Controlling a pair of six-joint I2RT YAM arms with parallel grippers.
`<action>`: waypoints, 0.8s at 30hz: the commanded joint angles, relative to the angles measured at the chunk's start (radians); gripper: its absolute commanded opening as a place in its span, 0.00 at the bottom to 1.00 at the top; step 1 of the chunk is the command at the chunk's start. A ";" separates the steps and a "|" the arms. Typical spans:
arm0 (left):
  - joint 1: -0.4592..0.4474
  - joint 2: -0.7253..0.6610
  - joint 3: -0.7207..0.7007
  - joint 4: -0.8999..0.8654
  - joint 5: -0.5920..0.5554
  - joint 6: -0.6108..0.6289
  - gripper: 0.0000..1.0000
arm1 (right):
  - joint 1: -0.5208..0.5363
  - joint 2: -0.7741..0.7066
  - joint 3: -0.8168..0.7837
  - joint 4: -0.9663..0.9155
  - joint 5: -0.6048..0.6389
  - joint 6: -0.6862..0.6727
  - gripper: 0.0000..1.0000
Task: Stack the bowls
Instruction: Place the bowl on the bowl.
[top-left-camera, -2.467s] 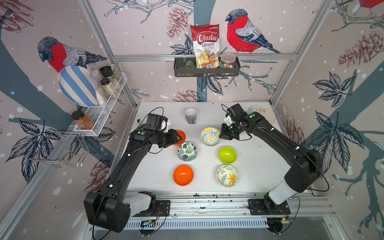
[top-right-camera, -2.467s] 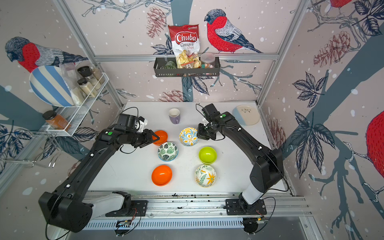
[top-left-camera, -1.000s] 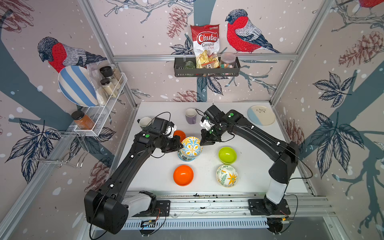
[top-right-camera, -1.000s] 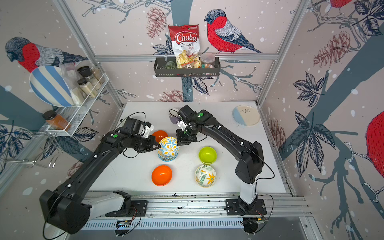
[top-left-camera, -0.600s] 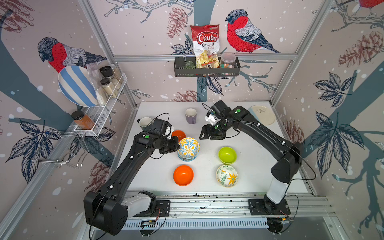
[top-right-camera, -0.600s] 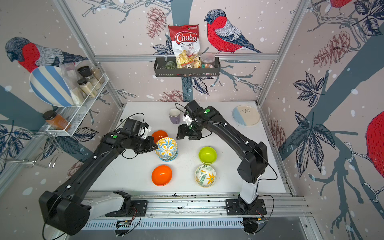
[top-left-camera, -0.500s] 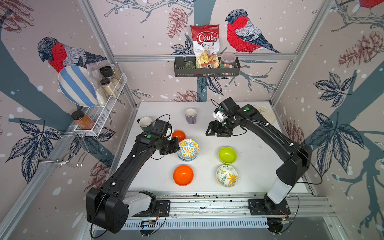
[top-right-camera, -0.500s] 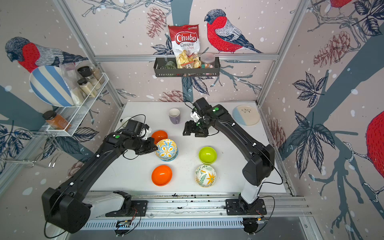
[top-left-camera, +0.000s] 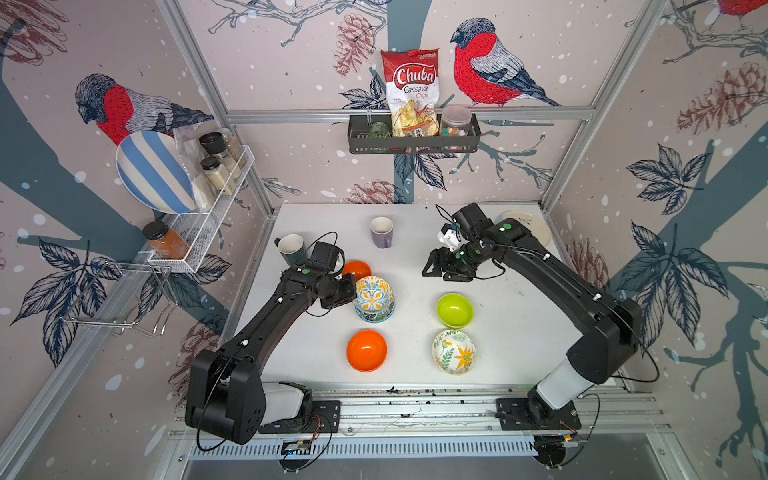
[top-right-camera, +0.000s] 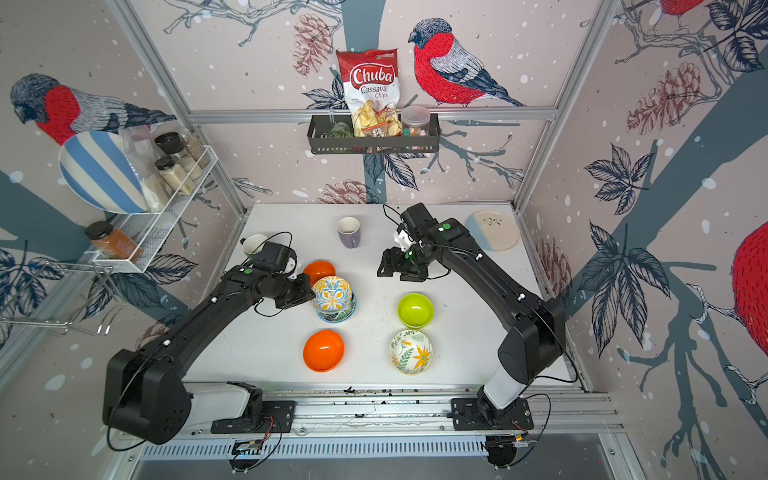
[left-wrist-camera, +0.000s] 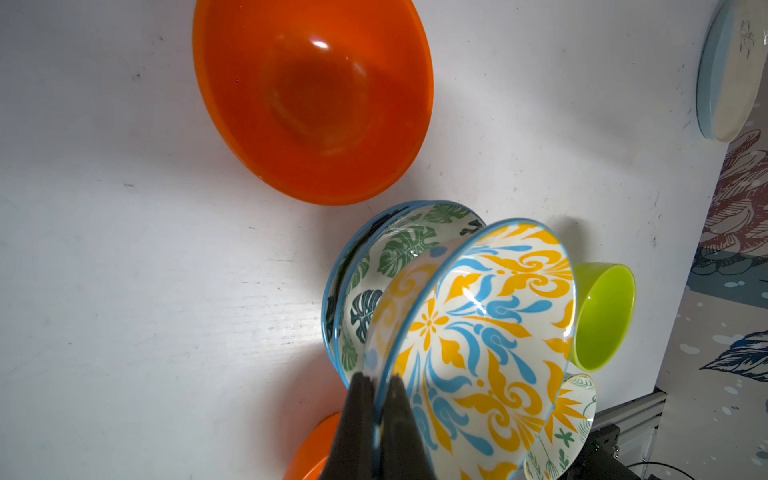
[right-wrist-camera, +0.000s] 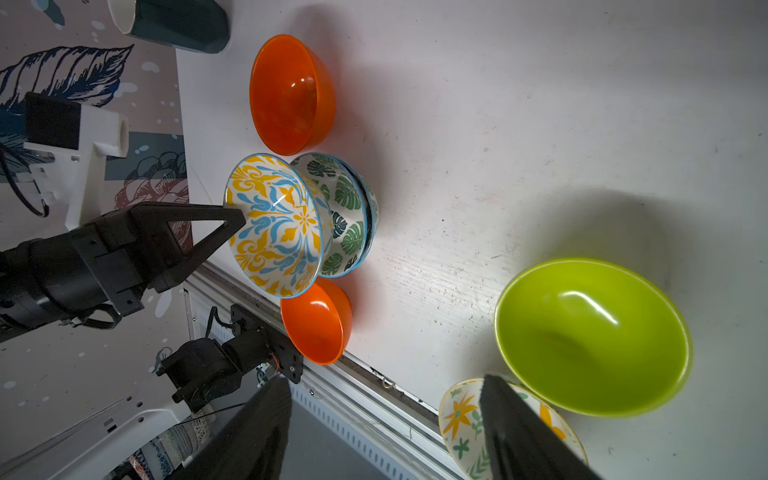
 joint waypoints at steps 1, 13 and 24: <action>0.006 0.004 -0.011 0.064 0.000 -0.014 0.00 | 0.002 0.000 0.000 0.027 -0.021 -0.007 0.73; 0.008 0.015 -0.054 0.101 -0.003 -0.032 0.00 | 0.001 0.002 -0.016 0.040 -0.037 -0.001 0.72; 0.008 0.024 -0.086 0.141 0.003 -0.043 0.00 | 0.002 0.004 -0.021 0.047 -0.041 0.007 0.72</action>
